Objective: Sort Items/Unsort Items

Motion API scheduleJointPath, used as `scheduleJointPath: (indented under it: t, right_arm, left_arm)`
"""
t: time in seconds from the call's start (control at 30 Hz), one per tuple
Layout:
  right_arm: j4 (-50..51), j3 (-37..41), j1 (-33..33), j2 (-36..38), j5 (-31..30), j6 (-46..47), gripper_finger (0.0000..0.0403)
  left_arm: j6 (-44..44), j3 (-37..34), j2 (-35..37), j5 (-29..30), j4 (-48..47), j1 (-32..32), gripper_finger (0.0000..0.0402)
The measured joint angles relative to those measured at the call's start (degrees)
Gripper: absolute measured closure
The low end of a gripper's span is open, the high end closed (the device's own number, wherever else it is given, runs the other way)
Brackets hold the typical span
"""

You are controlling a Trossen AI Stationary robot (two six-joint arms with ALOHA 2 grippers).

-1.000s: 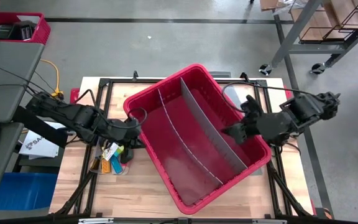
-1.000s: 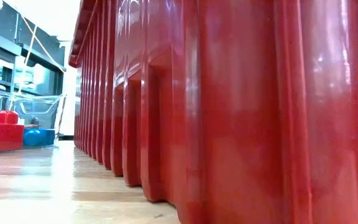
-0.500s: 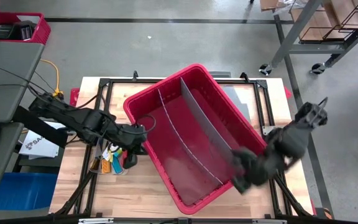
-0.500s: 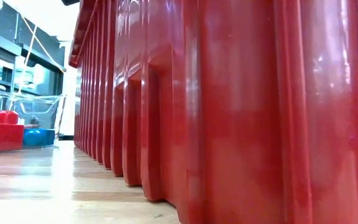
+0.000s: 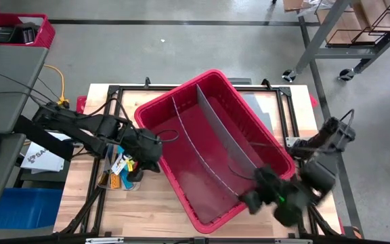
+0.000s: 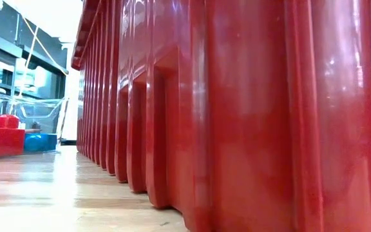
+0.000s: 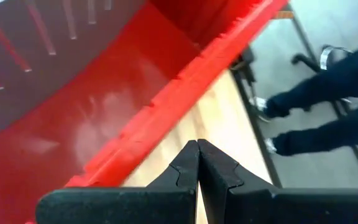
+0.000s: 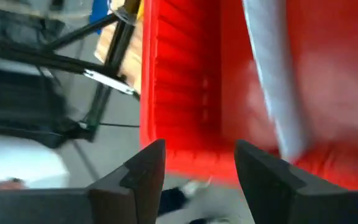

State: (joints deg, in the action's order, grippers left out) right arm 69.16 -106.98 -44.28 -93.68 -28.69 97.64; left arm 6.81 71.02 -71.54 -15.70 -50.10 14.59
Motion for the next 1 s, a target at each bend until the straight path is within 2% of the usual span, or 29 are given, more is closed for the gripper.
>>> scheduleJointPath:
  t: [0.17,0.27,0.4,0.47,0.53,0.6,0.67,0.73,0.87,0.93,1.0]
  right_arm:
    - [0.8,-3.0,14.4,-2.7,17.5,-30.5,0.0220]
    - [5.1,-5.6,21.4,-4.9,24.4,-48.7,0.0220]
    - [15.6,-9.1,28.5,-8.5,26.5,-73.4,0.0220]
    - [20.5,-10.6,31.3,-10.4,26.0,-82.9,0.0220]
    - [20.8,-11.7,33.6,-11.9,27.2,-90.0,0.0220]
    - [20.0,-11.9,35.1,-12.5,29.6,-92.9,0.0220]
    - [19.7,-11.9,35.9,-12.6,32.4,-91.2,0.0220]
    - [21.4,-12.0,36.1,-12.6,35.4,-83.5,0.0220]
    - [19.8,-11.9,35.8,-10.3,47.5,-70.4,0.0220]
    - [21.1,-11.9,34.4,-7.9,46.2,-69.3,0.0220]
    - [20.6,-10.1,32.5,-4.1,40.0,-66.8,0.0220]
  left_arm:
    - [0.2,0.0,1.4,-5.0,-1.8,0.0,0.0402]
    - [2.0,0.0,2.3,-5.9,-2.3,0.1,0.0401]
    - [6.1,0.0,3.2,-5.2,-2.3,0.0,0.0402]
    - [9.4,0.0,3.2,-4.3,-2.1,0.0,0.0401]
    - [12.7,0.0,3.2,-2.9,-2.0,0.0,0.0402]
    - [15.3,0.0,3.2,-1.5,-1.9,0.0,0.0401]
    - [16.9,0.0,3.2,-0.6,-1.9,0.0,0.0401]
    - [17.6,0.0,3.2,0.0,-1.9,0.0,0.0401]
    - [17.6,0.0,3.2,1.1,-1.1,0.0,0.0402]
    - [17.6,0.0,3.2,1.2,0.0,-0.3,0.0401]
    - [17.6,0.0,3.2,1.2,0.7,-0.3,0.0401]
